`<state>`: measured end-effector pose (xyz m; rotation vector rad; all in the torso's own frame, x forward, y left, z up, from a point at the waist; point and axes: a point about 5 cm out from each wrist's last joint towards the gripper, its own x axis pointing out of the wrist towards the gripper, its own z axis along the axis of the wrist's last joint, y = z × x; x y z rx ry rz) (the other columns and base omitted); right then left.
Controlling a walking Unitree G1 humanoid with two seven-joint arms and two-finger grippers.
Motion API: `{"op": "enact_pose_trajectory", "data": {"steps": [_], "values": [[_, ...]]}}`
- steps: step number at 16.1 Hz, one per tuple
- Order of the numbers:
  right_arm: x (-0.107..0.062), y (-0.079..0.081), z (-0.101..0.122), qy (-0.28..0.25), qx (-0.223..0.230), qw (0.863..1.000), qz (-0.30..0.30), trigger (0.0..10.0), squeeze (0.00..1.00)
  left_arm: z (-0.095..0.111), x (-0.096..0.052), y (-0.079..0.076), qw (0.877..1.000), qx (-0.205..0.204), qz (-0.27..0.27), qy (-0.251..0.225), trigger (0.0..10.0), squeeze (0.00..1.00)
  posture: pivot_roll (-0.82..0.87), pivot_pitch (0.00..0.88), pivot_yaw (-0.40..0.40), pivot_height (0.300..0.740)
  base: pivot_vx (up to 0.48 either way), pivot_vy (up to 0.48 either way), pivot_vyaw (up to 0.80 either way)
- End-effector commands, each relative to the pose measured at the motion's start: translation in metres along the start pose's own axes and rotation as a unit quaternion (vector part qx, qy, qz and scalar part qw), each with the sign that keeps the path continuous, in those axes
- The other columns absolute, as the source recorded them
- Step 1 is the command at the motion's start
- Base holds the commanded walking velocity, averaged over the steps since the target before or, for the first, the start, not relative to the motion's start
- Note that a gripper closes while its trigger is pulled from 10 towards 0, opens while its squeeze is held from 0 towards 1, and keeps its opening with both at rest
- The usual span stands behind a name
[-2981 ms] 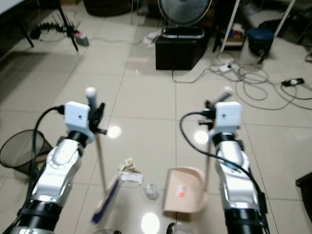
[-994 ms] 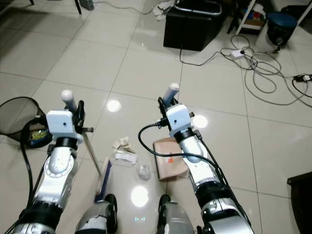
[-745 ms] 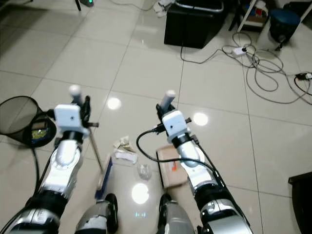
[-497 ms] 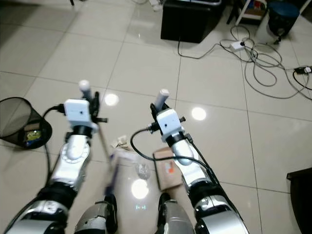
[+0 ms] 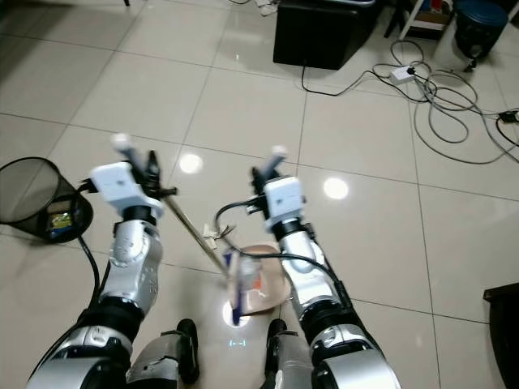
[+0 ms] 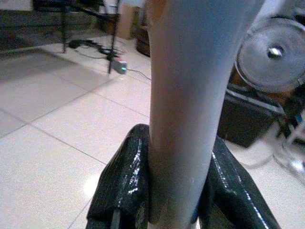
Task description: Sweep floor
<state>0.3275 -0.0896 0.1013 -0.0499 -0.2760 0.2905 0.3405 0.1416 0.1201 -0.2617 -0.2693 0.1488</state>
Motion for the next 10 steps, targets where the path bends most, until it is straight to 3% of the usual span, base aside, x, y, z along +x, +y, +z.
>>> {"op": "enact_pose_trajectory", "data": {"steps": [1,4,6,8,10], "values": [[0.004,-0.002,0.003,-0.006,0.024,1.000,-0.017,10.0,0.00,0.001,0.002,-0.008,0.999,-0.043,0.002,0.001,10.0,0.00,0.01,0.274,-0.002,0.740,0.000,0.000,0.00],[0.003,-0.016,0.004,-0.010,0.043,0.998,-0.045,10.0,0.00,0.013,0.009,-0.023,0.995,-0.075,-0.067,-0.013,10.0,0.00,0.01,0.256,0.001,0.740,0.000,0.000,0.00],[0.002,-0.024,0.006,-0.014,0.047,0.997,-0.054,10.0,0.00,0.018,0.010,-0.031,0.990,-0.050,-0.135,-0.012,10.0,0.00,0.01,0.239,0.007,0.740,0.000,0.000,0.00],[0.000,-0.038,0.009,-0.025,0.052,0.996,-0.071,10.0,0.00,0.028,0.009,-0.034,0.969,0.038,-0.243,-0.023,10.0,0.00,0.02,0.208,0.018,0.740,0.000,0.000,0.00],[-0.002,-0.048,0.013,-0.039,0.060,0.994,-0.085,10.0,0.00,0.050,0.010,-0.036,0.946,0.051,-0.317,-0.044,10.0,0.00,0.02,0.187,0.025,0.740,0.000,0.000,0.00]]}}
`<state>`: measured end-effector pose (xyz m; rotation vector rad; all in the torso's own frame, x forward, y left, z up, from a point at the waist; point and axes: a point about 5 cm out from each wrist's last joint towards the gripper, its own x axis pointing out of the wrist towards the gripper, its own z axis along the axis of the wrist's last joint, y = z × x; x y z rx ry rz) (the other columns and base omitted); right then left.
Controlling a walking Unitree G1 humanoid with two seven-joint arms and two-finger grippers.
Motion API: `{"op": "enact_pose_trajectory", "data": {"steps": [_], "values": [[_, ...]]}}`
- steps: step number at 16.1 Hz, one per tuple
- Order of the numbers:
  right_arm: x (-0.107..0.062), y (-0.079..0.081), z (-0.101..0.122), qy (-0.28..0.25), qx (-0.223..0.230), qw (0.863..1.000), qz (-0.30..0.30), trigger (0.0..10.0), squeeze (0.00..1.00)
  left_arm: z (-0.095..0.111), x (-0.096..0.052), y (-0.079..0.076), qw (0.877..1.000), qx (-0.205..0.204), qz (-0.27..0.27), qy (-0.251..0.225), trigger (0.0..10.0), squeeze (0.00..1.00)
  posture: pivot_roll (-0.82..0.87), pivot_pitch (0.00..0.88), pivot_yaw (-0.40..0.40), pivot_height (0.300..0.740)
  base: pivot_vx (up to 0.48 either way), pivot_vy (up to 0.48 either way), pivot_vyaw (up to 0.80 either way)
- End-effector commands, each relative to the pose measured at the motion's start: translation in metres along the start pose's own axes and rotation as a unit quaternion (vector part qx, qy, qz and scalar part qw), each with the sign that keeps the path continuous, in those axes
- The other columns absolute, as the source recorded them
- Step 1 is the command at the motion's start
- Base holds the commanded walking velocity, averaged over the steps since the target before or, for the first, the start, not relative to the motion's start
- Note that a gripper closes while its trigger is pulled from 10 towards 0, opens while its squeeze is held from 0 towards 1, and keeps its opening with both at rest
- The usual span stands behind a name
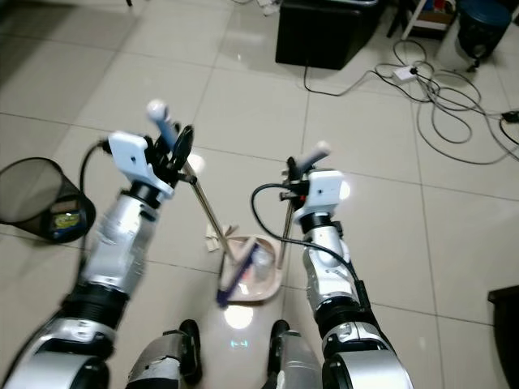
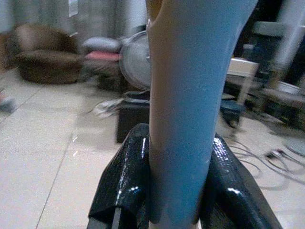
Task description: Sweep floor
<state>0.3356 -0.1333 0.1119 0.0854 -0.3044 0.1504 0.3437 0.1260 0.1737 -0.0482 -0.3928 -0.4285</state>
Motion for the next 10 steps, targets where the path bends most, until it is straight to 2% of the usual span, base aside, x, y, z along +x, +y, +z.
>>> {"op": "enact_pose_trajectory", "data": {"steps": [1,3,5,9,10], "values": [[0.001,-0.004,0.006,-0.019,0.008,1.000,-0.008,10.0,0.00,0.008,0.002,-0.006,0.999,-0.001,-0.029,-0.017,10.0,0.00,0.02,0.183,0.025,0.740,0.000,0.000,0.00],[-0.001,-0.014,0.011,-0.029,0.021,0.999,-0.014,10.0,0.00,0.037,0.005,0.003,0.991,-0.016,-0.127,-0.025,10.0,0.00,0.03,0.154,0.030,0.740,0.000,0.000,0.00],[-0.001,-0.018,0.014,-0.031,0.029,0.999,-0.017,10.0,0.00,0.057,0.003,0.020,0.985,0.002,-0.169,-0.022,10.0,0.00,0.03,0.132,0.033,0.740,0.000,0.000,0.00],[-0.003,-0.025,0.016,-0.027,0.041,0.999,-0.016,10.0,0.00,0.105,-0.001,0.069,0.985,0.017,-0.165,-0.042,10.0,0.00,0.03,0.113,0.033,0.740,0.000,0.000,0.00],[-0.004,-0.026,0.017,-0.026,0.043,0.999,-0.016,10.0,0.00,0.111,-0.002,0.075,0.986,0.020,-0.160,-0.046,10.0,0.00,0.03,0.112,0.033,0.740,0.000,0.000,0.00]]}}
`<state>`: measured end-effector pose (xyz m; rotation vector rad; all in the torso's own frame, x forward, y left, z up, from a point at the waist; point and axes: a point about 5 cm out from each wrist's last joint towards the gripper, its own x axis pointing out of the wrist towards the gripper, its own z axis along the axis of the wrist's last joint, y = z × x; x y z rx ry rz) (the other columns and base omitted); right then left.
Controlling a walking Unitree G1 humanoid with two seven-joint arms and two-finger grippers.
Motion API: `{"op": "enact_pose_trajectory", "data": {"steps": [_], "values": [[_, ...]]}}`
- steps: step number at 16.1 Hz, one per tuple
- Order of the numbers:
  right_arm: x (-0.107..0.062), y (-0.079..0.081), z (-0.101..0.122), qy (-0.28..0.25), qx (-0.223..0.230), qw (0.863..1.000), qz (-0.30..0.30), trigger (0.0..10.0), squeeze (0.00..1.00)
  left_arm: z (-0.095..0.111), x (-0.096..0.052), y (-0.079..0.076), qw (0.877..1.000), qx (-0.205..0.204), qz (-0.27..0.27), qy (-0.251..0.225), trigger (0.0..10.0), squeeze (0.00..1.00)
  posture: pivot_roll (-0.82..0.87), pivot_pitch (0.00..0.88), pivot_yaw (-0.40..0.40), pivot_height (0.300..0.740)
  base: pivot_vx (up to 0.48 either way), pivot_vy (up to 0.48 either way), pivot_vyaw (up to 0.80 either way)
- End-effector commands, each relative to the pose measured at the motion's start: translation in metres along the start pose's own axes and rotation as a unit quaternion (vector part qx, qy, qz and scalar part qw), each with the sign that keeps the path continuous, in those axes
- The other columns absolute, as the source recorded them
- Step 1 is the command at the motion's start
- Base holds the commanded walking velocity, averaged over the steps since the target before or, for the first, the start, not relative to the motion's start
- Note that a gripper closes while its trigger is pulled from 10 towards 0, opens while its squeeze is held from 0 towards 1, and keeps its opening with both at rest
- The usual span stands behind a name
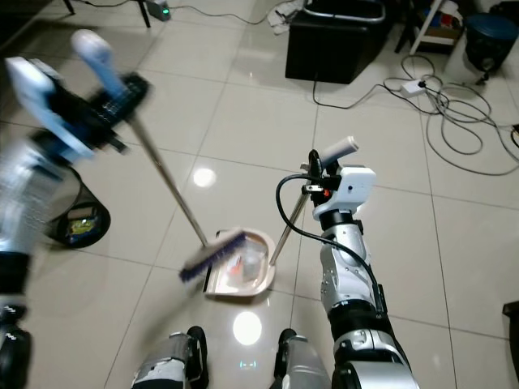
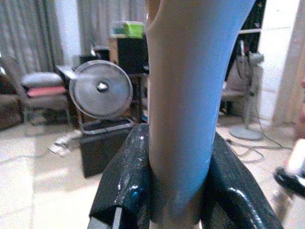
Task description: Sweep floor
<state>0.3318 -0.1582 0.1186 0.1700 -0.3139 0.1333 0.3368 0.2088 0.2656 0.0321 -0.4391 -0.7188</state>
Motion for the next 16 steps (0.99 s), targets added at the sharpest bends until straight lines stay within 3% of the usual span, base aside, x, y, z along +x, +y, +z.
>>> {"op": "enact_pose_trajectory", "data": {"steps": [1,3,4,5,6,7,8,9,11,12,13,14,16], "values": [[0.001,-0.002,0.007,-0.015,0.008,1.000,0.001,10.0,0.00,0.025,-0.003,0.014,0.999,0.018,0.014,-0.044,10.0,0.00,0.04,0.108,0.033,0.740,0.000,0.000,0.00],[0.001,-0.002,0.013,-0.019,0.023,0.999,0.012,10.0,0.00,0.040,-0.018,0.042,0.991,0.049,0.100,-0.068,10.0,0.00,0.04,0.105,0.032,0.740,0.000,0.000,0.00],[0.001,-0.002,0.015,-0.020,0.026,0.999,0.015,10.0,0.00,0.040,-0.021,0.046,0.989,0.057,0.117,-0.068,10.0,0.00,0.04,0.104,0.032,0.740,0.000,0.000,0.00],[0.001,-0.001,0.020,-0.023,0.034,0.999,0.022,10.0,0.00,0.040,-0.027,0.054,0.980,0.083,0.168,-0.070,10.0,0.00,0.04,0.104,0.028,0.740,0.000,0.000,0.00],[0.001,-0.001,0.026,-0.025,0.047,0.998,0.025,10.0,0.00,0.035,-0.032,0.060,0.967,0.117,0.221,-0.052,10.0,0.00,0.04,0.103,0.028,0.740,0.000,0.000,0.00],[0.002,-0.001,0.035,-0.029,0.066,0.997,0.020,10.0,0.00,0.020,-0.036,0.062,0.950,0.164,0.265,0.003,10.0,0.00,0.04,0.101,0.028,0.740,0.000,0.000,0.00],[0.004,0.000,0.044,-0.035,0.071,0.997,0.024,10.0,0.00,0.004,-0.039,0.058,0.945,0.171,0.276,0.036,10.0,0.00,0.03,0.101,0.029,0.740,0.000,0.000,0.00],[0.007,0.003,0.057,-0.041,0.082,0.995,0.028,10.0,0.00,-0.018,-0.042,0.050,0.946,0.142,0.283,0.067,10.0,0.00,0.02,0.099,0.035,0.740,0.000,0.000,0.00],[0.015,0.008,0.082,-0.064,0.087,0.994,0.030,10.0,0.00,-0.049,-0.050,0.036,0.940,0.123,0.302,0.100,10.0,0.00,0.01,0.099,0.040,0.740,0.000,0.000,0.00],[0.022,0.018,0.106,-0.088,0.089,0.991,0.037,10.0,0.00,-0.071,-0.058,0.023,0.925,0.114,0.343,0.115,10.0,0.00,0.01,0.099,0.040,0.740,0.000,0.000,0.00],[0.022,0.018,0.106,-0.088,0.089,0.991,0.037,10.0,0.00,-0.071,-0.058,0.023,0.925,0.114,0.343,0.115,10.0,0.00,0.01,0.099,0.040,0.740,0.000,0.000,0.00],[0.027,0.026,0.116,-0.096,0.088,0.991,0.041,10.0,0.00,-0.087,-0.067,0.012,0.915,0.110,0.368,0.122,10.0,0.00,0.01,0.096,0.038,0.740,0.000,0.000,0.00],[0.030,0.035,0.125,-0.100,0.091,0.990,0.048,10.0,0.00,-0.099,-0.076,-0.004,0.914,0.105,0.371,0.128,10.0,0.00,0.01,0.093,0.036,0.740,0.000,0.000,0.68]]}}
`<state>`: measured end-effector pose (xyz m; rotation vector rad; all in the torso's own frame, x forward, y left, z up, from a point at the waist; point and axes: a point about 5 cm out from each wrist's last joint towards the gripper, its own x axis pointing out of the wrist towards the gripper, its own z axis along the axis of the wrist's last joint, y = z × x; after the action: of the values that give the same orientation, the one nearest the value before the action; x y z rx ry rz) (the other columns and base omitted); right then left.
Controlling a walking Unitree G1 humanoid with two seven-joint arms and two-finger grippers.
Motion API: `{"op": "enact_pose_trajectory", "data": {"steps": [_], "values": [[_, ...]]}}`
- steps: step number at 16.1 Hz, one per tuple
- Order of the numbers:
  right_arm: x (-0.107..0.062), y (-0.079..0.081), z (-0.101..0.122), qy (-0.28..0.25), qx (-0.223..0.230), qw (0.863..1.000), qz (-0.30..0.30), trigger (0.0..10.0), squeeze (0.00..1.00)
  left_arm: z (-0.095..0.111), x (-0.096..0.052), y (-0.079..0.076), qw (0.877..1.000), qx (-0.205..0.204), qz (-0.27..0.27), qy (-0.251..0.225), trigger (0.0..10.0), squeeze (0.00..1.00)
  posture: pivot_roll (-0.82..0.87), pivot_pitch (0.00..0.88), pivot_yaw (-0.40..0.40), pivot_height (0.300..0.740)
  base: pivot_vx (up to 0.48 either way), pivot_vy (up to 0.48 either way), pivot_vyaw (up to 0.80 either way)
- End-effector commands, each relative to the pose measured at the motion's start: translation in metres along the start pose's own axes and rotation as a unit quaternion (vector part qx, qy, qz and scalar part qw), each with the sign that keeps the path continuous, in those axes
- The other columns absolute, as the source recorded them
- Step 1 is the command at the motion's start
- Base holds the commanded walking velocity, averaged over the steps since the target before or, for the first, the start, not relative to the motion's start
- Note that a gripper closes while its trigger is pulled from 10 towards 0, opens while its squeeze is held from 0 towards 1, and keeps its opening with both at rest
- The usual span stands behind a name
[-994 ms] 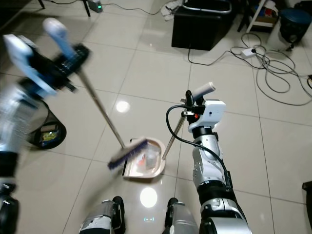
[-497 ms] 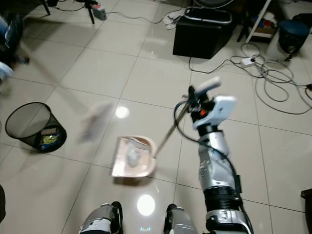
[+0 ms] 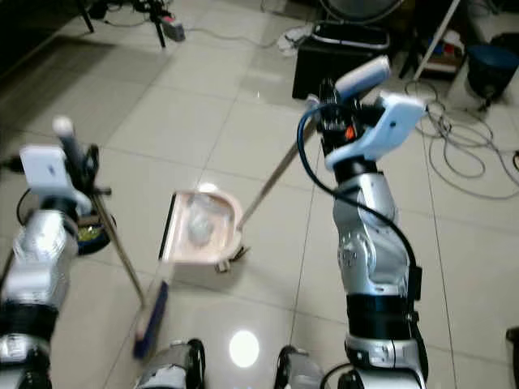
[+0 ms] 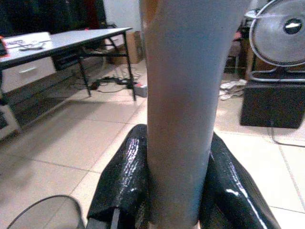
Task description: Sweep floor
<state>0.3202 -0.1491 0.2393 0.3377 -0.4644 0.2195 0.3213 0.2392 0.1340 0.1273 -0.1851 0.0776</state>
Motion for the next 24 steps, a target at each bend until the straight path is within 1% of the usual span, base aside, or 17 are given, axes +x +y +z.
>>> {"op": "enact_pose_trajectory", "data": {"steps": [1,2,3,4,5,7,11,15,17,21,24], "values": [[0.005,0.013,0.013,-0.020,0.008,1.000,0.019,10.0,0.00,0.005,-0.005,-0.003,1.000,0.012,0.001,-0.022,10.0,0.00,0.01,0.089,0.030,0.740,0.368,0.000,0.77],[0.007,0.015,0.016,-0.022,0.012,0.999,0.020,10.0,0.00,0.004,-0.010,-0.009,1.000,0.012,-0.004,-0.020,10.0,0.00,0.01,0.087,0.023,0.740,0.398,0.000,0.76],[0.007,0.015,0.016,-0.024,0.015,0.999,0.019,10.0,0.00,0.004,-0.012,-0.011,1.000,0.014,-0.006,-0.020,10.0,0.00,0.01,0.087,0.023,0.740,0.405,0.000,0.75],[0.009,0.014,0.018,-0.024,0.022,0.999,0.012,10.0,0.00,0.004,-0.015,-0.018,0.999,0.025,-0.016,-0.022,10.0,0.00,0.02,0.083,0.018,0.740,0.450,0.000,0.74],[0.010,0.014,0.020,-0.026,0.027,0.999,0.006,10.0,0.00,0.005,-0.017,-0.025,0.999,0.025,-0.020,-0.026,10.0,0.00,0.02,0.082,0.021,0.740,0.450,0.000,0.73],[0.010,0.011,0.022,-0.029,0.034,0.999,-0.005,10.0,0.00,0.008,-0.018,-0.031,0.999,0.022,-0.023,-0.031,10.0,0.00,0.02,0.080,0.021,0.740,0.465,0.000,0.73],[0.013,0.008,0.023,-0.033,0.044,0.998,-0.019,10.0,0.00,0.015,-0.015,-0.040,0.999,0.022,-0.034,-0.037,10.0,0.00,0.03,0.073,0.025,0.740,0.468,0.000,0.73],[0.012,0.004,0.025,-0.036,0.043,0.998,-0.025,10.0,0.00,0.015,-0.016,-0.041,0.998,0.027,-0.040,-0.034,10.0,0.00,0.02,0.065,0.028,0.740,0.468,0.000,0.73],[0.013,0.000,0.028,-0.039,0.033,0.998,-0.031,10.0,0.00,0.014,-0.016,-0.042,0.998,0.027,-0.042,-0.031,10.0,0.00,0.02,0.063,0.029,0.740,0.469,0.000,0.64],[0.013,-0.007,0.030,-0.046,0.024,0.997,-0.050,10.0,0.00,0.011,-0.018,-0.042,0.999,0.025,-0.041,-0.022,10.0,0.00,0.02,0.059,0.030,0.740,0.468,0.000,0.00],[0.013,-0.009,0.031,-0.049,0.021,0.997,-0.049,10.0,0.00,0.010,-0.019,-0.043,0.999,0.024,-0.043,-0.020,10.0,0.00,0.02,0.057,0.031,0.740,0.469,0.000,0.00]]}}
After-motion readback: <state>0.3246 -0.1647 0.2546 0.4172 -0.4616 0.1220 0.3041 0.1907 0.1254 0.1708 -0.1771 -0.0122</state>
